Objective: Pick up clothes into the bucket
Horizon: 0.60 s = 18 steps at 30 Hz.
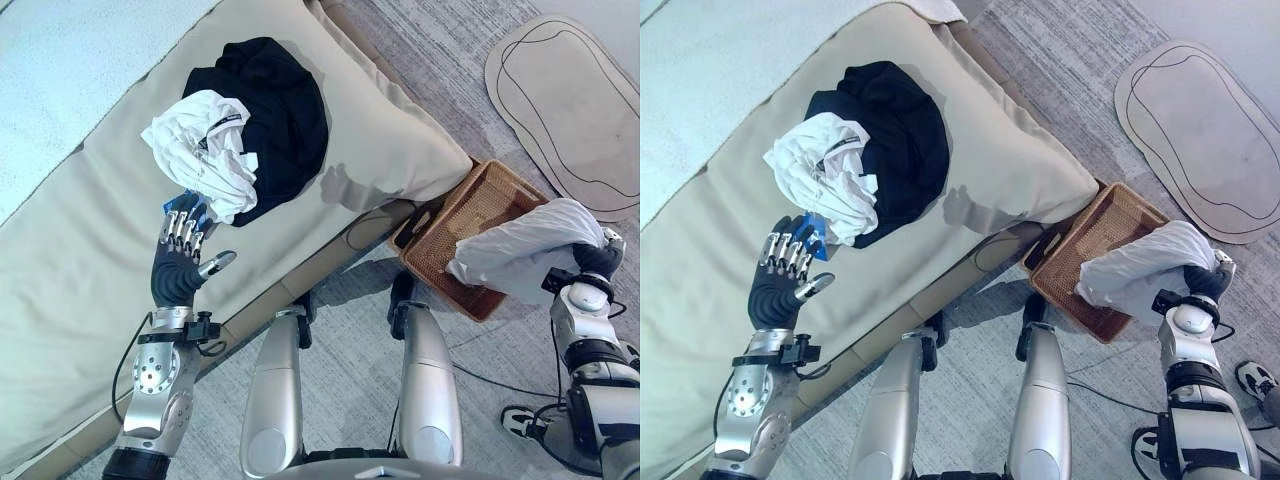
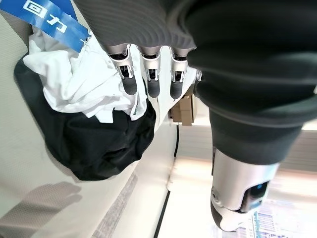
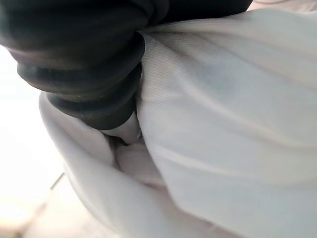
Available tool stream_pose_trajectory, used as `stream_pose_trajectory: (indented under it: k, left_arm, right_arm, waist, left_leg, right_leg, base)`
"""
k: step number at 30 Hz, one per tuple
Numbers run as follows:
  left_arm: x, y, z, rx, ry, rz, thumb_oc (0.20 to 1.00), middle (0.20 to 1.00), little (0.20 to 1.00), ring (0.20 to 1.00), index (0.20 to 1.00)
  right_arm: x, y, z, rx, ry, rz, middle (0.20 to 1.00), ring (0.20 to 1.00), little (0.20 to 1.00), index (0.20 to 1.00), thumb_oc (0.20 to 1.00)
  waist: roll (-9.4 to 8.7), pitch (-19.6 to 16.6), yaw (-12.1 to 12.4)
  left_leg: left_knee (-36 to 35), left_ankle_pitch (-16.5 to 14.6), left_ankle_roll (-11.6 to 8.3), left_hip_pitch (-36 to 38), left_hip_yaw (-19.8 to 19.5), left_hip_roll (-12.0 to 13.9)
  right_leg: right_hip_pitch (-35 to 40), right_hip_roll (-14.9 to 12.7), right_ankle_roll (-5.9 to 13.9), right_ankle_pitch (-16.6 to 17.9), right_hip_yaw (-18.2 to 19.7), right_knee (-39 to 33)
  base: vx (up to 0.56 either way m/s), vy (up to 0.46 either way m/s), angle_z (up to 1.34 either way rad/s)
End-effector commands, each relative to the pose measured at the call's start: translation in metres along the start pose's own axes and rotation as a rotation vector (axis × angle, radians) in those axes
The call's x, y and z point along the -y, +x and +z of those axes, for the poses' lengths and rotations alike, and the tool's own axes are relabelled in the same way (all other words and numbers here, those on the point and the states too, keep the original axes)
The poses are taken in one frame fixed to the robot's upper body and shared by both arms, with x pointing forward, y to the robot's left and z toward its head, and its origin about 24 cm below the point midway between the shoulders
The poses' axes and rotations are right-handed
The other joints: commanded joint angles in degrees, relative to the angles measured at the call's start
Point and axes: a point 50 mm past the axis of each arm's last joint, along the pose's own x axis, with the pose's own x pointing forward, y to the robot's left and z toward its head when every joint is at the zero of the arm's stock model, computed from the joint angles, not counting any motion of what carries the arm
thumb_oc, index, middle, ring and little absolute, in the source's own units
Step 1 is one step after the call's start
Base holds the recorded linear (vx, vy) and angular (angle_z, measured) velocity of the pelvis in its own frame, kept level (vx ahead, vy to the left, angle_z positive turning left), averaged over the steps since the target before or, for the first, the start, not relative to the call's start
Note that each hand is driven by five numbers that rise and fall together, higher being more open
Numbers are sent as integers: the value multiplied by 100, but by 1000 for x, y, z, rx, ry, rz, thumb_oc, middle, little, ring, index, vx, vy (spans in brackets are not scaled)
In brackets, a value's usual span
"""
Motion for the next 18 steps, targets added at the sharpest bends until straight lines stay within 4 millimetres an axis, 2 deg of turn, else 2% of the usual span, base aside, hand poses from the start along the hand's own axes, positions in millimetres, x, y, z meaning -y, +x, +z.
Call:
stream_pose_trajectory:
  k: [1, 4, 13, 18]
  left_arm:
    - [3, -1, 14, 81, -19, -5, 1000, 1000, 1000, 1000, 1000]
    - [2, 0, 14, 85, -17, 3, 1000, 1000, 1000, 1000, 1000]
    - [0, 1, 15, 86, -11, 28, 1000, 1000, 1000, 1000, 1000]
    - [-1, 2, 12, 82, -11, 51, 1000, 1000, 1000, 1000, 1000]
  right_arm:
    - [18, 10, 10, 19, -10, -66, 1000, 1000, 1000, 1000, 1000]
    - [25, 11, 1, -37, -24, -101, 1000, 1000, 1000, 1000, 1000]
    - [26, 14, 0, -91, -92, -143, 1000, 1000, 1000, 1000, 1000]
    - [19, 13, 2, -94, -89, -144, 1000, 1000, 1000, 1000, 1000]
  waist:
    - [78, -428, -20]
    - [84, -455, -10]
    - [63, -497, -10]
    - [32, -497, -39]
  left_leg:
    - [-9, -77, 117, -77, -66, -45]
    - [-57, -64, 118, -63, -100, -73]
    - [-232, -26, 122, 70, -70, -87]
    - [-318, -7, 126, 185, -50, -93]
  right_leg:
    - [274, -42, 254, 457, -17, -490]
    - [296, -49, 260, 461, -38, -534]
    - [394, -39, 287, 555, -29, -686]
    - [503, -42, 303, 597, -29, -786]
  base:
    - [0, 0, 0]
    - [0, 0, 0]
    - [3, 1, 2]
    - [1, 3, -1]
